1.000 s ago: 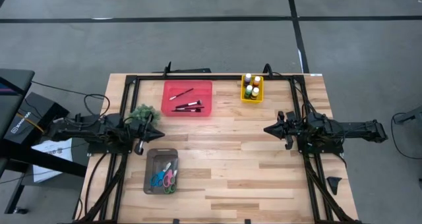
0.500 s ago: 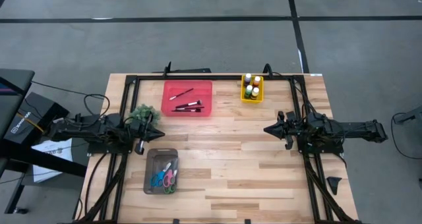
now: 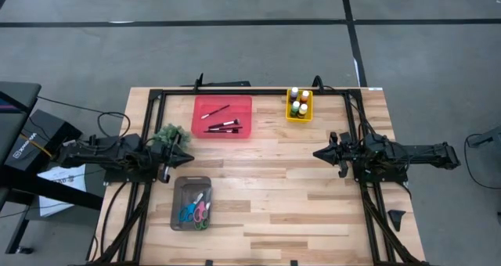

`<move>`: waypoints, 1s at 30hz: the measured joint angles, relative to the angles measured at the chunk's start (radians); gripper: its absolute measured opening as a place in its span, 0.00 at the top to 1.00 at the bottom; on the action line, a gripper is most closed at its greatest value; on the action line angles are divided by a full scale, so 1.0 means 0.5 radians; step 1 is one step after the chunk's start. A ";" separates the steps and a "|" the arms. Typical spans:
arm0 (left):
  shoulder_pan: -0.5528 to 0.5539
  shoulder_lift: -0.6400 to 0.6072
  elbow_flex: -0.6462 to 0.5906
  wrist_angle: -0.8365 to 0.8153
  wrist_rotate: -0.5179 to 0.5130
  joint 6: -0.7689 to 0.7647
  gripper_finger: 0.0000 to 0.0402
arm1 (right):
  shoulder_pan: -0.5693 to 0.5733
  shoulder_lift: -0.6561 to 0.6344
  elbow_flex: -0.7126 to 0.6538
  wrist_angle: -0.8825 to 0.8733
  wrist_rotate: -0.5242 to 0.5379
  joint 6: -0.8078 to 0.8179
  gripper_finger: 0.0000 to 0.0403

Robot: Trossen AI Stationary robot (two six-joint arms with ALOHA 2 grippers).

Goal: Pick & Place Paint Supplies
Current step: Return to Home Position

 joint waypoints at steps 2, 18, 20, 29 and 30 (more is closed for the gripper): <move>0.000 0.000 0.000 0.013 -0.001 -0.001 1.00 | 0.000 0.000 0.000 0.000 0.000 0.000 0.99; 0.000 0.000 0.000 0.024 -0.014 -0.001 1.00 | -0.001 0.000 0.000 0.000 0.000 0.001 0.99; 0.000 0.000 0.000 0.024 -0.013 -0.001 1.00 | 0.000 0.000 0.000 0.000 0.000 0.000 0.99; 0.000 0.000 0.000 0.025 -0.012 -0.001 1.00 | 0.000 0.000 0.000 0.000 0.000 0.000 0.99; 0.000 0.000 0.000 0.025 -0.012 -0.001 1.00 | -0.001 0.000 0.000 0.000 0.000 0.000 0.99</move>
